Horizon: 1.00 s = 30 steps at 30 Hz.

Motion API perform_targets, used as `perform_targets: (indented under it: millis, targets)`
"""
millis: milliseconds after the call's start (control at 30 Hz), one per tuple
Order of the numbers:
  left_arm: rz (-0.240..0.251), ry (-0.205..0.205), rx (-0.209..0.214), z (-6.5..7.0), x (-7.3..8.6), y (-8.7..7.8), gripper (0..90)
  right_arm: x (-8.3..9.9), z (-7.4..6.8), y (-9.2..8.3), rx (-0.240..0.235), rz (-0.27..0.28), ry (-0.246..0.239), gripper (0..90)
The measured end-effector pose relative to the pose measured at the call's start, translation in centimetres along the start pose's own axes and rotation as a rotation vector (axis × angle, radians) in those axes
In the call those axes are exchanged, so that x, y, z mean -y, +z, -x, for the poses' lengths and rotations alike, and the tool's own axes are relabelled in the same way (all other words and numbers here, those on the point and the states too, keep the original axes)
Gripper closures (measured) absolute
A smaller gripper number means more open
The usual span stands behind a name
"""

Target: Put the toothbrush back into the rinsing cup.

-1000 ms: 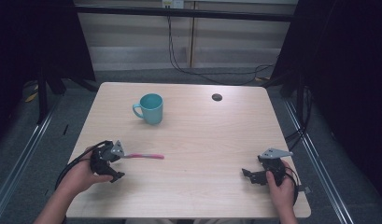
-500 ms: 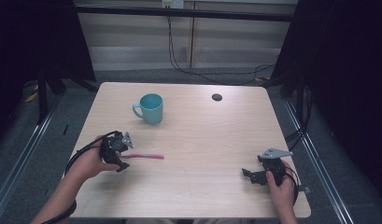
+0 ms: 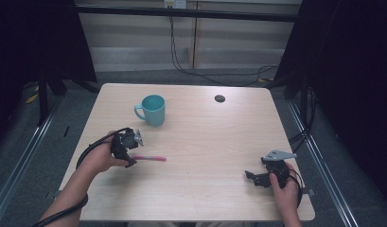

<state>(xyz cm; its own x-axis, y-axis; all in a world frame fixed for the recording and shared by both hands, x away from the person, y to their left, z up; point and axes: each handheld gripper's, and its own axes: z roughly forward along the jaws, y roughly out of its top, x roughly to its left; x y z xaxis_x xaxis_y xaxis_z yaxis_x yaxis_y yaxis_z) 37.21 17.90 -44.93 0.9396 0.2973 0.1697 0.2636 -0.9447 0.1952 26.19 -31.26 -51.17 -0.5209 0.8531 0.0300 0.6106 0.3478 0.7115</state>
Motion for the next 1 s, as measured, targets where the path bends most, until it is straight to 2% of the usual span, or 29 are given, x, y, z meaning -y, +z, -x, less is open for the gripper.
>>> perform_targets:
  millis: [33, 100, 267, 500, 567, 700, 767, 867, 933, 1000]
  targets:
    - [0.011, 0.000, -0.005, 0.0, 0.0, 0.1, 33.4, 0.0, 0.0, 0.0, 0.000, 0.000, 0.000, 9.6]
    - [0.005, 0.025, 0.009, -0.2, -0.2, 0.1, 35.6, 0.0, 0.0, 0.0, -0.001, -0.001, 0.000, 9.6]
    - [-0.013, 0.037, 0.016, -0.4, -0.3, 0.5, 41.1, 0.0, 0.0, 0.0, 0.000, 0.000, 0.000, 9.6]
    - [0.029, 0.074, 0.038, -0.5, -0.4, 1.1, 48.8, 0.0, 0.0, 0.0, -0.001, -0.001, 0.000, 9.6]
    - [0.024, 0.079, 0.045, -0.6, -0.3, 1.2, 50.4, 0.0, 0.1, 0.0, 0.000, 0.001, -0.005, 9.6]
    - [0.002, 0.062, 0.041, -0.7, -0.3, 1.2, 55.1, 0.0, 0.1, 0.1, 0.000, 0.002, -0.006, 9.6]
    - [0.001, 0.040, 0.054, -0.7, -0.3, 1.3, 58.3, 0.0, 0.1, 0.1, 0.000, 0.002, -0.005, 9.6]
    - [0.005, 0.041, 0.049, -0.7, -0.3, 1.6, 63.0, 0.0, 0.1, 0.1, 0.000, 0.002, -0.006, 9.6]
    - [-0.014, 0.048, 0.065, -0.7, -0.5, 1.6, 65.3, 0.0, 0.1, 0.1, 0.000, 0.002, -0.006, 9.6]
    - [-0.006, 0.039, 0.065, -0.6, -0.6, 1.8, 67.1, 0.0, 0.1, 0.1, 0.000, 0.002, -0.007, 9.6]
